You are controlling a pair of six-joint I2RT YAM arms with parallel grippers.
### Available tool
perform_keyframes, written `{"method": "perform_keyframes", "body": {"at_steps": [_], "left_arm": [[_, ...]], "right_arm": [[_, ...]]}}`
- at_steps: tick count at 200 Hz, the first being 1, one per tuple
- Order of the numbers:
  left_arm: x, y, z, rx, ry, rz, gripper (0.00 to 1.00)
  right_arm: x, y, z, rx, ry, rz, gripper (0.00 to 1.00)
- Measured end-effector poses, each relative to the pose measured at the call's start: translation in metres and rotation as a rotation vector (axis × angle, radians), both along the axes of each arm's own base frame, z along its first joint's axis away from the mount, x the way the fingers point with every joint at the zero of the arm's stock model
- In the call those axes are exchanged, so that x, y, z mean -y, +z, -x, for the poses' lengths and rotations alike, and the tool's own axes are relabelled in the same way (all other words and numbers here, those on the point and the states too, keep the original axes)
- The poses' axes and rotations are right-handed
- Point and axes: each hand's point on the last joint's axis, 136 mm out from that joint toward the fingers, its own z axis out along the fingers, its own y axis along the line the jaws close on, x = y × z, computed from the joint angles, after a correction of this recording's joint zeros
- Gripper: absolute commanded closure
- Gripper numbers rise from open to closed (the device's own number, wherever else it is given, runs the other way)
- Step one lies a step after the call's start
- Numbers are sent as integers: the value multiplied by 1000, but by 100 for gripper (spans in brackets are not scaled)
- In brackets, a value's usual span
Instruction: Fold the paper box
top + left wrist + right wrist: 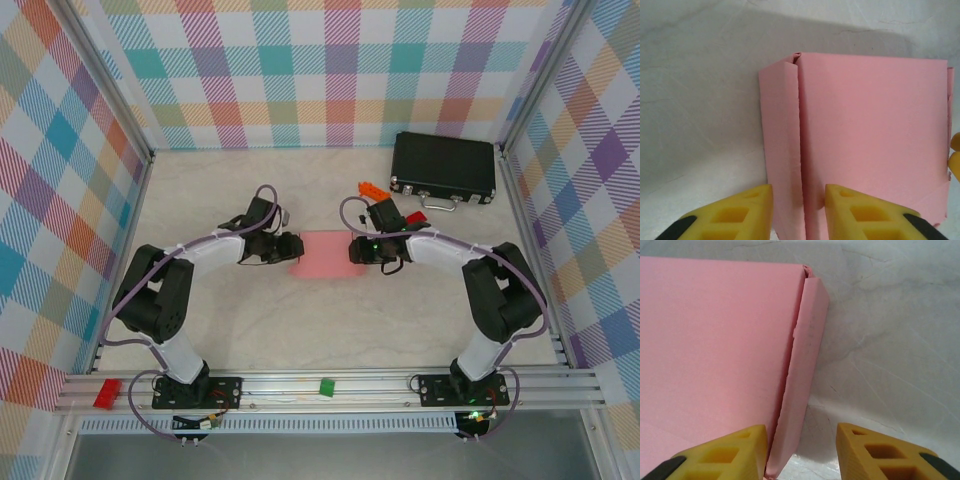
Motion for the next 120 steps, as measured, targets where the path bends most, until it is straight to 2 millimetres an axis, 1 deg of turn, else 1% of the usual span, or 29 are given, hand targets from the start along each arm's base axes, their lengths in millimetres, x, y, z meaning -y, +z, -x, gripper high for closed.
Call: {"method": "perform_keyframes", "body": {"at_steps": [31,75,94,120], "left_arm": [[3,-4,5,-14,2,2,72],[4,-7,8,-20,36,23,74],[5,-7,15,-27,58,30,73],[5,-8,30,-42,87,29,72]], "right_arm": [[-7,-3,-5,-13,13,-12,65],[-19,-2,-20,-9,39,-23,70],[-25,-2,-27,-4,62,-30,71],[-34,-1,-38,4,98,-41,73]]}}
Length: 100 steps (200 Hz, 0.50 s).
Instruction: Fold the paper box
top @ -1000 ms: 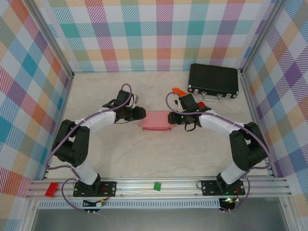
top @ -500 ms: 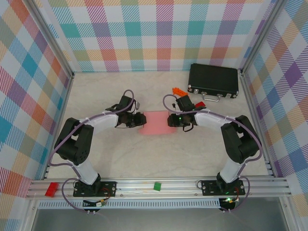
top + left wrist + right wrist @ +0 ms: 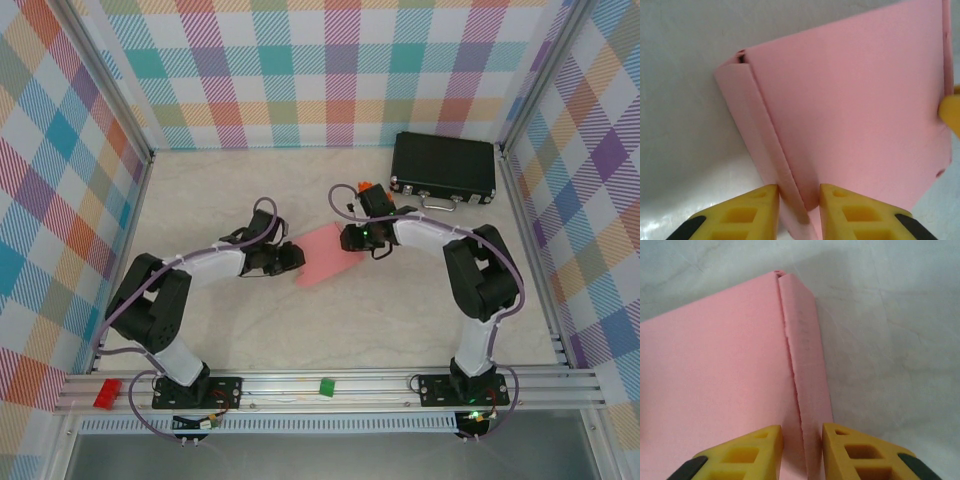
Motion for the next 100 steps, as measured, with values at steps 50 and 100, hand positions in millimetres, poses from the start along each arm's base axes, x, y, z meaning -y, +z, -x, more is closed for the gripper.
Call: {"method": "perform_keyframes", "body": {"at_steps": [50,100], "left_arm": [[-1,-1,18,-13,67,32,71],[9,-1,28,-29,84,70,62]], "right_arm": [[-24,1,-19,10,86,-43,73],[-39,3,-36,20,124,-56,72]]}}
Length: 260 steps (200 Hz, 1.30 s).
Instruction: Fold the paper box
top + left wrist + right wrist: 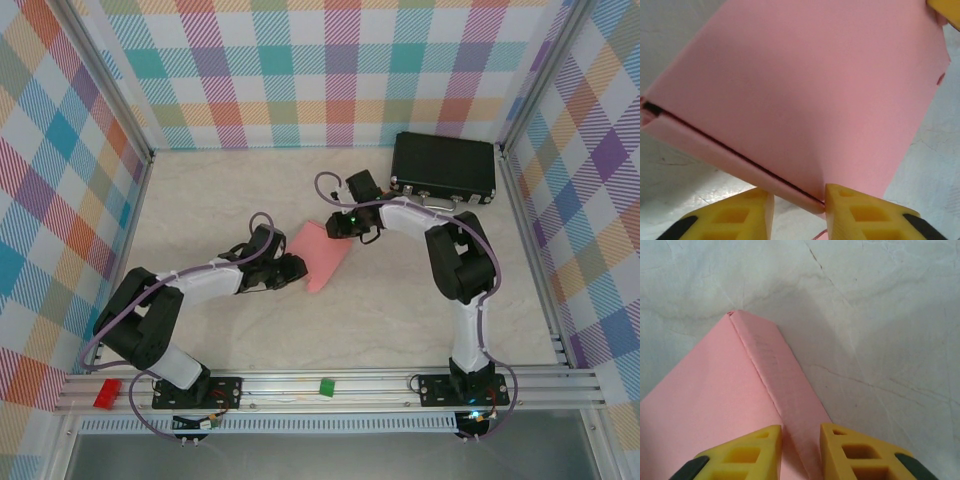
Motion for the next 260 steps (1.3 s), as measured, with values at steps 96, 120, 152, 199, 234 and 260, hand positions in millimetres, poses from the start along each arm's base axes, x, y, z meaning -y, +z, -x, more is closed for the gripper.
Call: {"method": "perform_keyframes", "body": {"at_steps": [96,120,152,199,234,260], "left_arm": [[-30,46,-15,151,-9,-231,30],[-42,55,-28,190,-18,-301,28],[-53,51,-54,205,-52,-364,28],[-46,25,-82,186,-142,-331,28],[-36,9,-90,168,-190,-289,34],[-29,8,-89,158,-214,-256,40]], "right_arm": [[41,43,0,68,-175,59,48],[53,62,13,85,-215,36,47],[64,57,40,29,-267,-2,47],[60,22,80,-120,-303,-72,46],[38,18,85,-147,-290,-130,48],[26,6,83,-177,-281,-157,51]]}}
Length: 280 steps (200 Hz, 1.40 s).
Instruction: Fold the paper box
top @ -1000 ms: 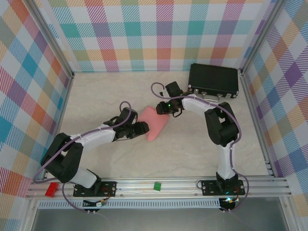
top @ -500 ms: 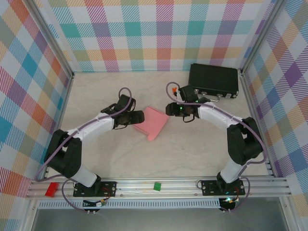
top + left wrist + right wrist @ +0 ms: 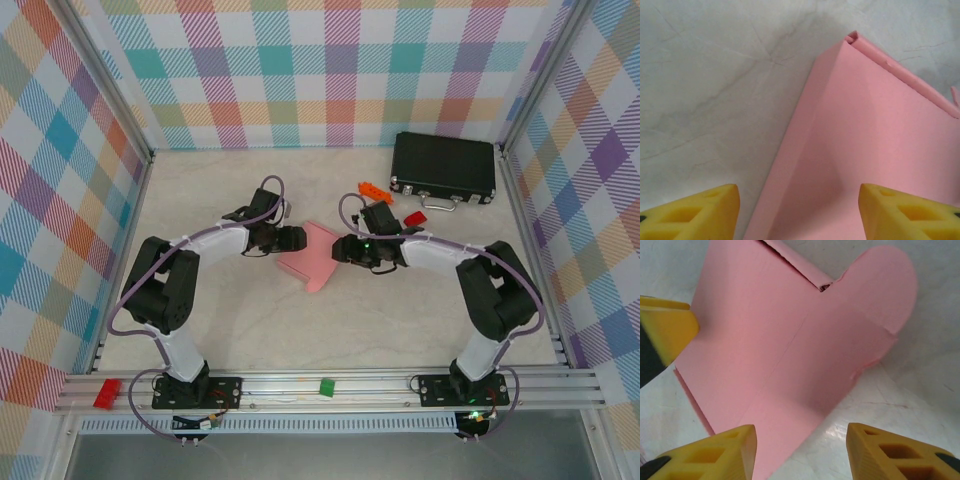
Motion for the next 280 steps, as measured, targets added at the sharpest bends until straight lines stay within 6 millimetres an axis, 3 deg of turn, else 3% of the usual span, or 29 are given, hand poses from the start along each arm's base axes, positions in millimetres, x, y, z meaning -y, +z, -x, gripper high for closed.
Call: {"method": "perform_keyframes", "body": {"at_steps": [35,83,121,184,246,280], "left_arm": [[6,-2,9,-30,2,55,45],[5,-8,41,-98,49,135,47],[12,-7,59,-120,71,170,43],[-2,4,46,-70,145,166,44],[-1,-12,41,-109,146,169,57],[3,-11,40,-108,132,188,62]], "right_arm": [[-10,-18,-9,-41,8,0,56],[-24,-8,-34,2,30,-5,54],[-26,-11,-40,5,49,16,52],[-14,-17,-28,-27,64,-5,50],[-17,-19,-16,-55,101,-80,53],[-18,-17,-12,-68,99,-118,58]]}}
